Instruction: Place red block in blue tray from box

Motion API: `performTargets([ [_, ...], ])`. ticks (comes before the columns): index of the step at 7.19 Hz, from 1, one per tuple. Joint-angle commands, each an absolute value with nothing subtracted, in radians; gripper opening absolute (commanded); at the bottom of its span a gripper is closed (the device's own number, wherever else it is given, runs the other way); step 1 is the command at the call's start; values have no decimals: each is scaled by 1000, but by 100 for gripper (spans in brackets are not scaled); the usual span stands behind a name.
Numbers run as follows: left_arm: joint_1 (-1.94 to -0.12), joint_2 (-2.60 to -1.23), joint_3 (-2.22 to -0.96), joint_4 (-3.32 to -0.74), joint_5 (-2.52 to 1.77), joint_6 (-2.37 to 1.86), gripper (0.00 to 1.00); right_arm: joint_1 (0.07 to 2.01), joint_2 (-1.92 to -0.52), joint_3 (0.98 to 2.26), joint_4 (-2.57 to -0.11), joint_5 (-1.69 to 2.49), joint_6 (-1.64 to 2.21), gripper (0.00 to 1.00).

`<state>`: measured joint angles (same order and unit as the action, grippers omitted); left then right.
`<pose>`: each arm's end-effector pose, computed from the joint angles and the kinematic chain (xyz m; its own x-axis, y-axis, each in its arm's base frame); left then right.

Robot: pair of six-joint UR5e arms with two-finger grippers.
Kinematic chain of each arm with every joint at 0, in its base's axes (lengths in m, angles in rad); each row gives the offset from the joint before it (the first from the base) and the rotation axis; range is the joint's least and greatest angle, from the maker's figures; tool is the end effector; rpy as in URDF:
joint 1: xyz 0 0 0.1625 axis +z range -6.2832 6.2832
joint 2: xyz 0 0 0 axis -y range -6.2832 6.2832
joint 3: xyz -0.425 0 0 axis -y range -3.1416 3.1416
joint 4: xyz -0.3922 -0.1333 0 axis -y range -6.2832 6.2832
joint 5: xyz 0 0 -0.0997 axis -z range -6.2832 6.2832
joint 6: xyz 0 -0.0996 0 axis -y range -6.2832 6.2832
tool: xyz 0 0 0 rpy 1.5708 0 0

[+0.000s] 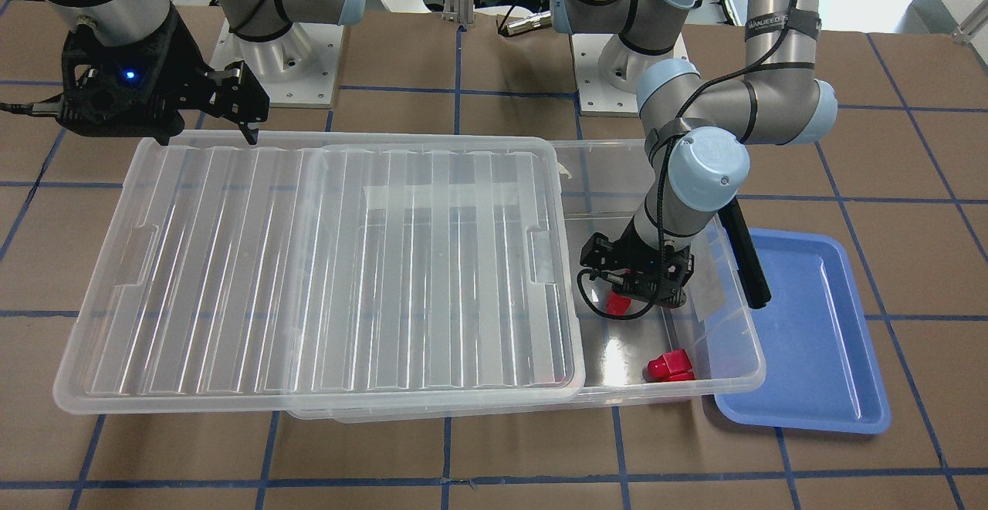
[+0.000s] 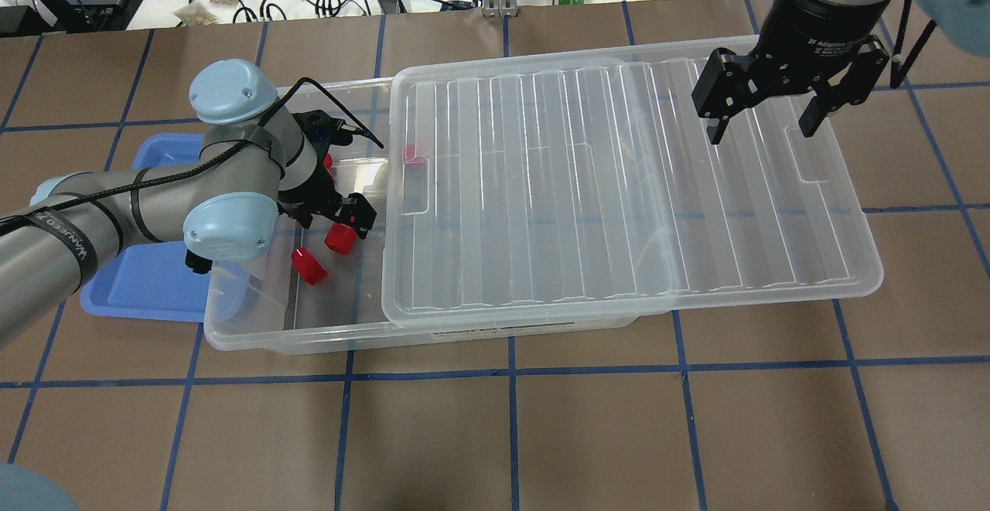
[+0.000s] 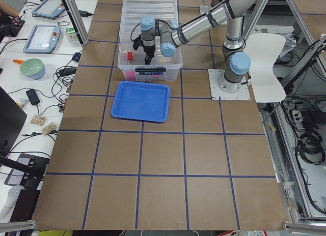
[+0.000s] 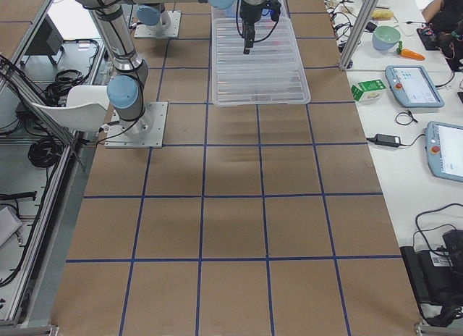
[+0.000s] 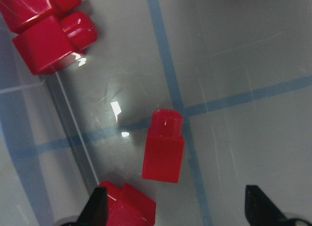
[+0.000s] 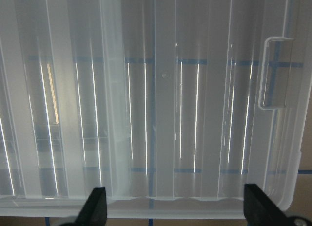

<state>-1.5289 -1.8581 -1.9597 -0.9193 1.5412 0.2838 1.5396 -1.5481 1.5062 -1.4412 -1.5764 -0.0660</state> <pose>-0.1142 -0.5288 0.2226 -0.9704 0.2388 0.0353 0.2394 0.9708 0.0154 0.1173 -0.4960 0.4959 -0.9994 -0.0350 -0.0002 -0.0349 0.9955 0.0878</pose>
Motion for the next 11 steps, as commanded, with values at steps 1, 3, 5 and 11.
performTargets([
  [1, -1525, -1879, -1960, -907, 1539, 290, 100, 1539, -1545, 1508, -1450, -1577, -63, 100],
  [3, -1523, -1890, -1960, -904, 1540, 293, 100, 1529, -1543, 1508, -1451, -1575, -64, 100],
  [5, -1523, -1913, -1960, -879, 1539, 290, 90, 1528, -1529, 1508, -1456, -1574, -61, 100],
  [11, -1522, -1913, -1960, -885, 1552, 275, 0, 1526, -1502, 1508, -1499, -1575, -60, 100],
])
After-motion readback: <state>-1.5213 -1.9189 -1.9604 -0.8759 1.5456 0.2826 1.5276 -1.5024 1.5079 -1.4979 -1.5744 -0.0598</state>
